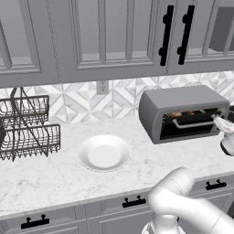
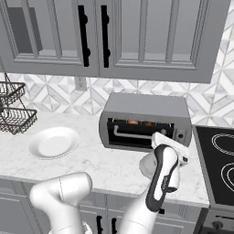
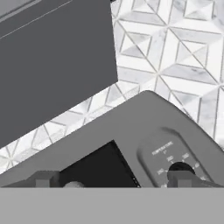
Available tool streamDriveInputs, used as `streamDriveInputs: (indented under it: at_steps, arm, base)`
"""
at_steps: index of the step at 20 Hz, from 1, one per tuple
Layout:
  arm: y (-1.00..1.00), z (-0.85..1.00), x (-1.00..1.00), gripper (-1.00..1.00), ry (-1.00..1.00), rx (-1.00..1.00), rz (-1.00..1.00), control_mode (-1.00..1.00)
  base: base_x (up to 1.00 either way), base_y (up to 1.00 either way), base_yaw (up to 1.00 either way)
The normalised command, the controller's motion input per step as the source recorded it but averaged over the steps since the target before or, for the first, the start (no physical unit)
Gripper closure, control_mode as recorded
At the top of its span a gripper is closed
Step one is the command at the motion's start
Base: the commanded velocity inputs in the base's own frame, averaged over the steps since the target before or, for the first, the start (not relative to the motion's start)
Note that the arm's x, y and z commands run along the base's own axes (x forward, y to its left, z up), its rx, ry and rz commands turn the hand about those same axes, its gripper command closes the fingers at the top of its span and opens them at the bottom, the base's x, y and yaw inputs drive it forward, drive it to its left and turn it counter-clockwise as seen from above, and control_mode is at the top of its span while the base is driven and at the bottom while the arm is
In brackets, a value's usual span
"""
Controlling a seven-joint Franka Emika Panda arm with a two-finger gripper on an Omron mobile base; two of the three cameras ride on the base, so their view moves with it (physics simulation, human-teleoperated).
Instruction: Pick up the kebab skewer and baguette bread, and place them inside the toaster oven. Close the toaster oven door and start by setting the timer.
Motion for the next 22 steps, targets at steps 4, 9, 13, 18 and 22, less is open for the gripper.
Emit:
streamDriveInputs:
  at_steps: [4,9,13,18,22]
  arm:
    - [0.46,0.2,0.31,-1.0,-0.01,0.0,-0.32,-1.0]
    - [0.29,0.1,0.5,-1.0,0.0,0.0,-0.17,-1.0]
    - [0.14,0.0,0.71,-1.0,0.0,0.06,0.0,-1.0]
    - [0.02,0.0,0.53,-1.0,0.0,0.1,0.06,-1.0]
    - [-0.01,0.32,0.01,-1.0,0.0,0.07,0.02,-1.0]
  base:
    - [0.0,0.0,0.0]
    - [0.0,0.0,0.0]
    - [0.0,0.0,0.0]
    - [0.0,0.0,0.0]
    - [0.0,0.0,0.0]
